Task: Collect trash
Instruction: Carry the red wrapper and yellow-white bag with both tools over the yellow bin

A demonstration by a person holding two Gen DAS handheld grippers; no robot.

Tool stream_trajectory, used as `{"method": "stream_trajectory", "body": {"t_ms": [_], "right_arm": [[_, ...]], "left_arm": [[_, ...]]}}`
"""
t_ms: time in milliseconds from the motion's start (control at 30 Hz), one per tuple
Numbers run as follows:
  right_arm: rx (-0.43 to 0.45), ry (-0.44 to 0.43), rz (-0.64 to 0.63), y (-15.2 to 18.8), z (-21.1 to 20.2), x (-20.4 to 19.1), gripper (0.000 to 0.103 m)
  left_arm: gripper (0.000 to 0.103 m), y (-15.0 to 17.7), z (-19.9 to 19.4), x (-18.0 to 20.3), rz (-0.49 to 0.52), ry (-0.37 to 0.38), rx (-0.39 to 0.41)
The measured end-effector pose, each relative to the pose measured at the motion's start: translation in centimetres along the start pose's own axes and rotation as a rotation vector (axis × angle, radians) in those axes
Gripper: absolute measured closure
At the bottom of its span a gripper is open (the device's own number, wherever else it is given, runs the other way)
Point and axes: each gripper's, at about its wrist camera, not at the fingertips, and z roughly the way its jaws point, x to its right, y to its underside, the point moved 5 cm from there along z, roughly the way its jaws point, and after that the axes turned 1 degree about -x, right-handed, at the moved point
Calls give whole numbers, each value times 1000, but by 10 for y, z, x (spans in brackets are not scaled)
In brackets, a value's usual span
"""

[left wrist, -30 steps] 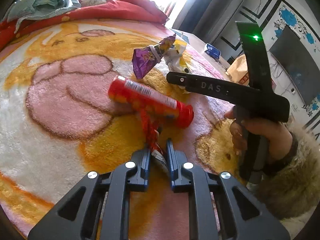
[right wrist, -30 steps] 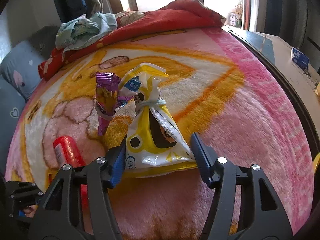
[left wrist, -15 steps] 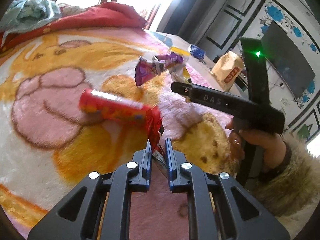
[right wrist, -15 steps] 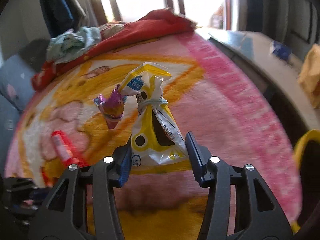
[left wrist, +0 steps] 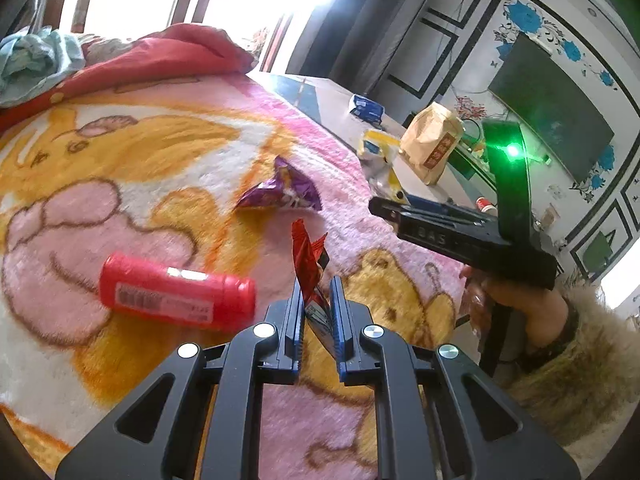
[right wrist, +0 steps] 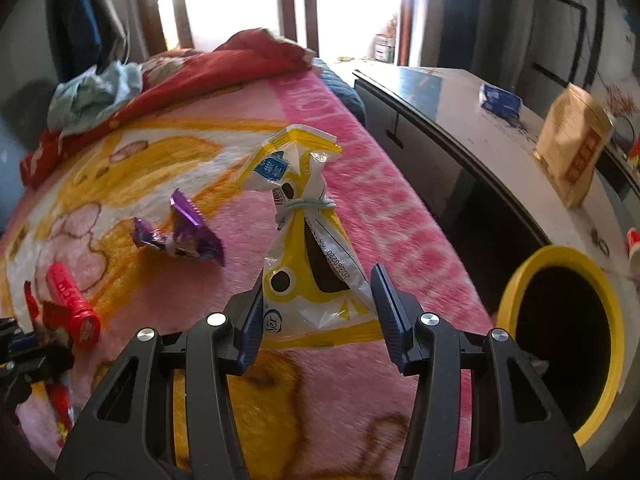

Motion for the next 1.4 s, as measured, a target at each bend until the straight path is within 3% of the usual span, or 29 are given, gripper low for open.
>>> {"method": "stream_trajectory", "body": {"t_ms": [433, 1400], "right_arm": [[51, -5, 153, 1, -32, 51, 61], [161, 171, 421, 26, -102, 179, 61]], "left_arm": [[91, -32, 10, 35, 75, 42, 52], [91, -73, 42, 137, 251, 171, 94]]}}
